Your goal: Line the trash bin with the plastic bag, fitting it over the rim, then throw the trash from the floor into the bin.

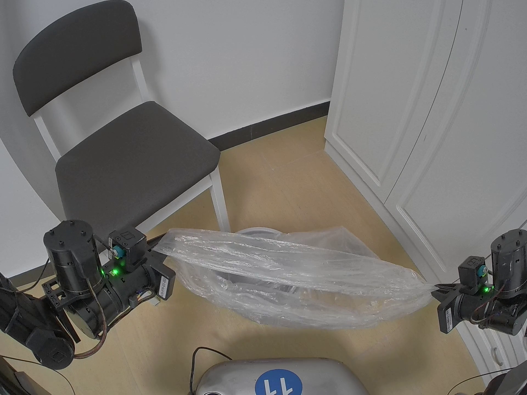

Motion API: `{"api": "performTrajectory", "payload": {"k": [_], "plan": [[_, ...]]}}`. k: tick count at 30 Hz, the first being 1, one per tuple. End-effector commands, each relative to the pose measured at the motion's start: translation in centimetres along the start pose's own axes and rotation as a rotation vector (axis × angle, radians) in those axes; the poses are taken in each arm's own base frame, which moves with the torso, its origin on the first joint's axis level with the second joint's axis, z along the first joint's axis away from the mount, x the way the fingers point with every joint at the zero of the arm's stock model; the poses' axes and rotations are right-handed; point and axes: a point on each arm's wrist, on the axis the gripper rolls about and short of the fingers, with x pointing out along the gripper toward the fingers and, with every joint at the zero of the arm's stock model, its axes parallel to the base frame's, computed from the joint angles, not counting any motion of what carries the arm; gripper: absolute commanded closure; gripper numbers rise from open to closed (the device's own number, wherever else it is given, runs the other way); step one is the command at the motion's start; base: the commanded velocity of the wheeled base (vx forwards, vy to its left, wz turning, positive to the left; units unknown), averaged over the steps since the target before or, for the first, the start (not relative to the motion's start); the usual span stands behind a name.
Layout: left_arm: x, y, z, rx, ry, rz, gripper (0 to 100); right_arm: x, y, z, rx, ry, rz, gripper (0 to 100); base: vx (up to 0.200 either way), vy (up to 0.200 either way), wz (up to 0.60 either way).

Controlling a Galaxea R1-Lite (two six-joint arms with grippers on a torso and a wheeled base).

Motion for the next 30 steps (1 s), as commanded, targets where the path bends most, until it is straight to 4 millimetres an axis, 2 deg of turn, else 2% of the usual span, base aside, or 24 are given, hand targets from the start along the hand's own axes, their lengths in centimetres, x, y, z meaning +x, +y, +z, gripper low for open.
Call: {"api": "performTrajectory", "payload": {"k": [1, 30], "plan": [[-0.1, 0.4, 0.1, -0.004, -0.007, 0.007, 100, -0.1, -0.1, -0.1, 0.000, 0.000, -0.003, 100, 0.000, 0.000, 0.00], [0.0, 2.1, -0.5, 0.015, 0.017, 0.076, 100, 0.1, -1.4, -1.1, -0.055, 0.042, -0.065, 100, 0.000, 0.000, 0.00]]}}
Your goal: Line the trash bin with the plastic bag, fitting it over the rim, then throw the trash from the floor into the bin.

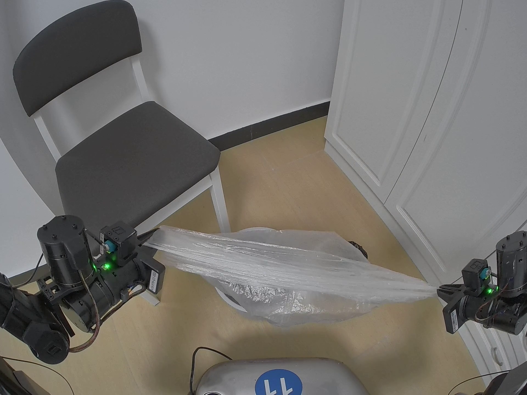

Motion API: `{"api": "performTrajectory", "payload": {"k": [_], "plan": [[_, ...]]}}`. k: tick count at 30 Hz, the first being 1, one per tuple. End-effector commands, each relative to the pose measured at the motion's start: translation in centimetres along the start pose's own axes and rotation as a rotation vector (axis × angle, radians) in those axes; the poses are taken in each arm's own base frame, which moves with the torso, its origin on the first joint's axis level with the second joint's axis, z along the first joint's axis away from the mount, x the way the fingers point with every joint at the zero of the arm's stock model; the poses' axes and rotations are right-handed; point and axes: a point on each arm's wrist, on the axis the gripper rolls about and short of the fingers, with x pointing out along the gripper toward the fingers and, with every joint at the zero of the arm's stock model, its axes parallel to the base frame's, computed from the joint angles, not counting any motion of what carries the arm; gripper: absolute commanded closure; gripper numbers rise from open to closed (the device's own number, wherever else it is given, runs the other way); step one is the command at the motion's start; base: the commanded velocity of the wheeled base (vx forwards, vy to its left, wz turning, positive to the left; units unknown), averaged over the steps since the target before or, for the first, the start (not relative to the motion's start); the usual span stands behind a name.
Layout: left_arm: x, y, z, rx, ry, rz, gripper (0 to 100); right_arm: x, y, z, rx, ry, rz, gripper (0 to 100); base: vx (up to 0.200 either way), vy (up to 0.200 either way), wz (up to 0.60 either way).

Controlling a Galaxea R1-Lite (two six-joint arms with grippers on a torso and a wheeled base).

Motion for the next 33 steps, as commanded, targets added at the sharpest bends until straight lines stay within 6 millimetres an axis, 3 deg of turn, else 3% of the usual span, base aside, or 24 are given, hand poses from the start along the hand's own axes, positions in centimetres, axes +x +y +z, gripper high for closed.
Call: {"api": "performTrajectory", "payload": {"k": [1, 16, 22, 33], "plan": [[0.0, 0.3, -0.1, 0.000, 0.005, 0.017, 100, 0.1, -0.2, -0.1, 0.003, 0.012, -0.015, 100, 0.000, 0.000, 0.00], [0.2, 0.3, 0.0, 0.003, 0.003, 0.016, 100, 0.2, -0.4, 0.2, 0.005, -0.009, -0.018, 100, 0.000, 0.000, 0.00], [0.6, -1.4, 0.9, -0.006, -0.069, -0.036, 100, 0.7, -0.1, 0.8, 0.028, -0.094, -0.006, 100, 0.000, 0.000, 0.00], [2.2, -5.3, 0.3, -0.018, -0.196, -0.124, 100, 0.8, 1.7, 1.6, 0.052, -0.248, 0.065, 100, 0.000, 0.000, 0.00]]}}
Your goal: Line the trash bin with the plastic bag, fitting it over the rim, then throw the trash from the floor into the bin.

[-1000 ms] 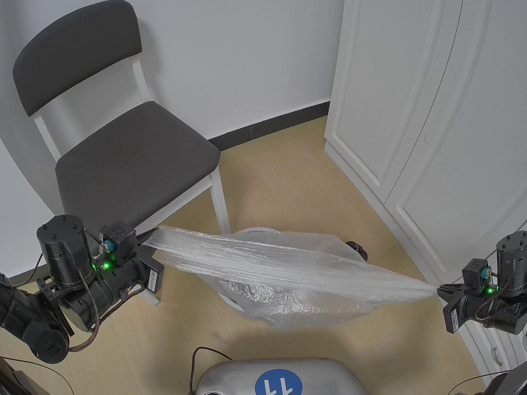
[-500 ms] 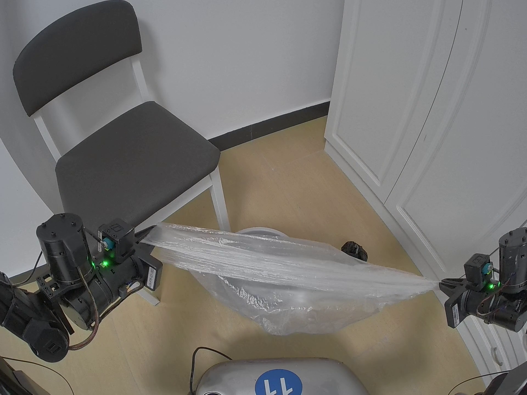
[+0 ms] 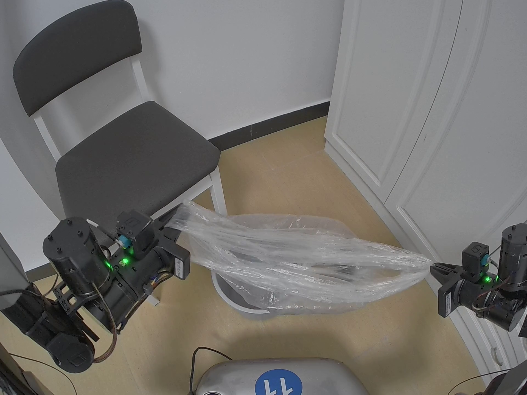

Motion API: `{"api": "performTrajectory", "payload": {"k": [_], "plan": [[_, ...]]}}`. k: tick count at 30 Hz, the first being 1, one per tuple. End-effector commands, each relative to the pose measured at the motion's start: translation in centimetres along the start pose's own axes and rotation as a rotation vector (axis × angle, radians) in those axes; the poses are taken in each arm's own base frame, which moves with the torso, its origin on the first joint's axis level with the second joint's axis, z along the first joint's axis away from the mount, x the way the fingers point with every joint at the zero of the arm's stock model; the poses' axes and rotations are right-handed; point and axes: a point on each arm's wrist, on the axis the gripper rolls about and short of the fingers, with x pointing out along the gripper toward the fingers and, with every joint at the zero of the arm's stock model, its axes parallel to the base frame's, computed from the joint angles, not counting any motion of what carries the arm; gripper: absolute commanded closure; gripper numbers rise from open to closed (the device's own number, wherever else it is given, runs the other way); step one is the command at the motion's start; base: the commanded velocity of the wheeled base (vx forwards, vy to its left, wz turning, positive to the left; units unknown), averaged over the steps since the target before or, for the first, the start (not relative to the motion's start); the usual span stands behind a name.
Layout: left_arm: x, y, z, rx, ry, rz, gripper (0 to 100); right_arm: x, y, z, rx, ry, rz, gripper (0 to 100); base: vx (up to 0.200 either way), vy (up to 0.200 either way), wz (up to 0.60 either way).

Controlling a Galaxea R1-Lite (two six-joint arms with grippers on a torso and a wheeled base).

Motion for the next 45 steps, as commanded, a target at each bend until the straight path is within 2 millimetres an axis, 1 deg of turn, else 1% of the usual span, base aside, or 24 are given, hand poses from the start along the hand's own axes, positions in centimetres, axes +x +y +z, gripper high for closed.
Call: {"api": "performTrajectory", "payload": {"k": [1, 4, 5, 7, 10, 16, 18, 19, 20, 21, 24, 25, 26, 27, 29, 32, 34, 36, 38, 41, 45], "plan": [[0.5, -2.7, -2.1, 0.010, 0.067, -0.097, 100, 0.1, 1.6, -0.2, 0.000, -0.045, 0.075, 100, 0.000, 0.000, 0.00], [0.4, -3.3, -1.9, -0.004, 0.060, -0.118, 100, 0.3, 2.5, 0.0, 0.026, -0.060, 0.115, 100, 0.000, 0.000, 0.00], [0.4, -3.8, -1.7, -0.027, 0.053, -0.136, 100, 0.6, 3.1, 0.1, 0.054, -0.071, 0.138, 100, 0.000, 0.000, 0.00], [0.3, -4.3, -1.4, -0.056, 0.042, -0.154, 100, 1.0, 3.7, 0.3, 0.089, -0.087, 0.155, 100, 0.000, 0.000, 0.00], [0.1, -4.7, -1.1, -0.081, 0.035, -0.172, 100, 1.8, 4.5, 0.4, 0.122, -0.105, 0.171, 100, 0.000, 0.000, 0.00], [-0.2, -5.8, -0.9, -0.093, 0.028, -0.214, 100, 4.0, 7.1, 0.0, 0.196, -0.140, 0.230, 100, 0.000, 0.000, 0.00], [-0.2, -5.8, -0.9, -0.093, 0.028, -0.214, 100, 4.0, 7.1, 0.0, 0.196, -0.140, 0.230, 100, 0.000, 0.000, 0.00], [-0.4, -6.4, -0.6, -0.125, 0.022, -0.243, 100, 5.3, 8.6, -0.2, 0.232, -0.165, 0.252, 100, 0.000, 0.000, 0.00], [-0.4, -6.6, -0.5, -0.137, 0.017, -0.250, 100, 5.7, 9.1, -0.4, 0.239, -0.176, 0.262, 100, 0.000, 0.000, 0.00], [-0.4, -6.6, -0.5, -0.141, 0.017, -0.251, 100, 5.8, 9.2, -0.4, 0.240, -0.181, 0.263, 100, 0.000, 0.000, 0.00], [-0.1, -6.7, -0.3, -0.158, 0.011, -0.246, 100, 7.1, 10.7, -0.8, 0.256, -0.231, 0.290, 100, 0.000, 0.000, 0.00], [-0.1, -6.6, -0.3, -0.159, 0.010, -0.243, 100, 7.5, 11.0, -0.8, 0.261, -0.251, 0.292, 100, 0.000, 0.000, 0.00], [-0.1, -6.6, -0.3, -0.159, 0.010, -0.243, 100, 7.5, 11.0, -0.8, 0.261, -0.251, 0.292, 100, 0.000, 0.000, 0.00], [0.2, -6.5, -0.5, -0.166, 0.015, -0.234, 100, 8.6, 11.7, -0.7, 0.268, -0.283, 0.304, 100, 0.000, 0.000, 0.00], [0.5, -6.3, -0.6, -0.183, 0.020, -0.220, 100, 9.6, 12.1, -0.9, 0.258, -0.274, 0.328, 100, 0.000, 0.000, 0.00], [2.0, -5.7, -1.0, -0.217, 0.020, -0.177, 100, 11.5, 12.3, -1.4, 0.262, -0.253, 0.375, 100, 0.000, 0.000, 0.00], [3.1, -5.5, -1.6, -0.225, 0.028, -0.152, 100, 12.8, 12.3, -1.6, 0.276, -0.245, 0.376, 100, 0.000, 0.000, 0.00], [4.3, -5.2, -2.6, -0.232, 0.045, -0.124, 100, 14.1, 12.6, -1.7, 0.315, -0.239, 0.369, 100, 0.000, 0.000, 0.00], [5.4, -5.1, -3.4, -0.253, 0.057, -0.105, 100, 14.9, 12.6, -1.7, 0.358, -0.235, 0.360, 100, 0.000, 0.000, 0.00], [6.9, -5.4, -4.2, -0.304, 0.057, -0.083, 100, 15.8, 12.0, -1.4, 0.396, -0.251, 0.334, 100, 0.000, 0.000, 0.00], [8.7, -5.4, -4.6, -0.354, 0.041, -0.011, 100, 16.5, 10.4, -0.3, 0.426, -0.299, 0.289, 100, 0.000, 0.000, 0.00]]}}
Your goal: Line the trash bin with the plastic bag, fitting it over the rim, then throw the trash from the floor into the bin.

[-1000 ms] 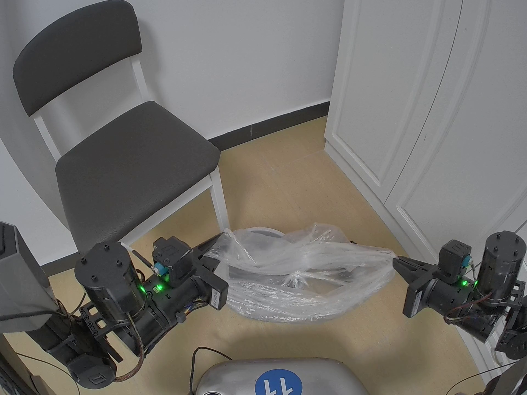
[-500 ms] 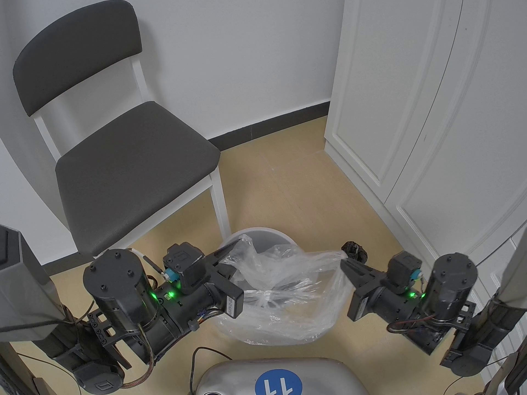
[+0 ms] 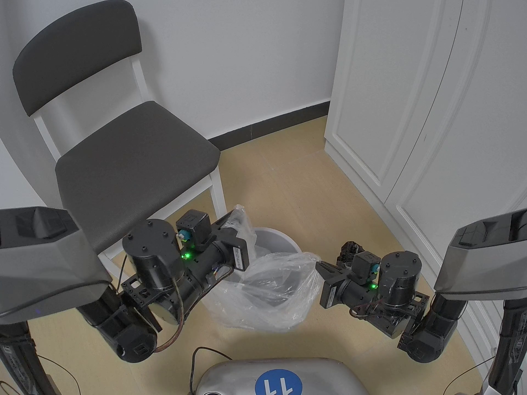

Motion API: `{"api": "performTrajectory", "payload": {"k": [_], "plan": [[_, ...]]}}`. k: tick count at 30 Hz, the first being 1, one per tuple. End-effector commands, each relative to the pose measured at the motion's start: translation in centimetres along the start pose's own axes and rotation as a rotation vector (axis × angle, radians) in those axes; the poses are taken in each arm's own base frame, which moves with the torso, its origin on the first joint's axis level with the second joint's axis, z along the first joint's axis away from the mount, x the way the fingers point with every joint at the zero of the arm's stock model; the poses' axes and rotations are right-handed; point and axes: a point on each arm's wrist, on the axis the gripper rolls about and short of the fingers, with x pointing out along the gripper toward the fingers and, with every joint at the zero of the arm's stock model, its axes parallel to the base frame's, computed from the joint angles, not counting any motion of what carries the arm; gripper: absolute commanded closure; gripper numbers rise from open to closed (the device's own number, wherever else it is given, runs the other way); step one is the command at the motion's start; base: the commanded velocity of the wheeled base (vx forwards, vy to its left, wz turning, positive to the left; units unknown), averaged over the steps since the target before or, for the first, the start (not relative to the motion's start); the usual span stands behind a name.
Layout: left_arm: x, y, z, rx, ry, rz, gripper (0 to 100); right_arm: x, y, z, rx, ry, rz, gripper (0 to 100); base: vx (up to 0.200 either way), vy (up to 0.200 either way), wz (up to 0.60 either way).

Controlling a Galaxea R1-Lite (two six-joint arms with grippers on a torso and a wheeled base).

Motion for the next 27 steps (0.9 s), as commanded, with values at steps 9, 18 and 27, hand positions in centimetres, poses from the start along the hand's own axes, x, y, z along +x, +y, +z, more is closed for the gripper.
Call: {"api": "performTrajectory", "payload": {"k": [9, 18, 27], "plan": [[4.0, 1.3, -1.8, -0.083, -0.031, 0.100, 100, 3.7, -1.8, 1.2, 0.135, -0.127, -0.064, 100, 0.000, 0.000, 0.00], [5.8, 2.5, -3.8, -0.101, -0.016, 0.136, 100, 5.7, -1.7, 0.3, 0.256, -0.151, -0.074, 100, 0.000, 0.000, 0.00], [8.2, 3.8, -7.2, -0.141, 0.004, 0.174, 100, 7.0, -2.0, -0.9, 0.365, -0.145, -0.075, 100, 0.000, 0.000, 0.00]]}}
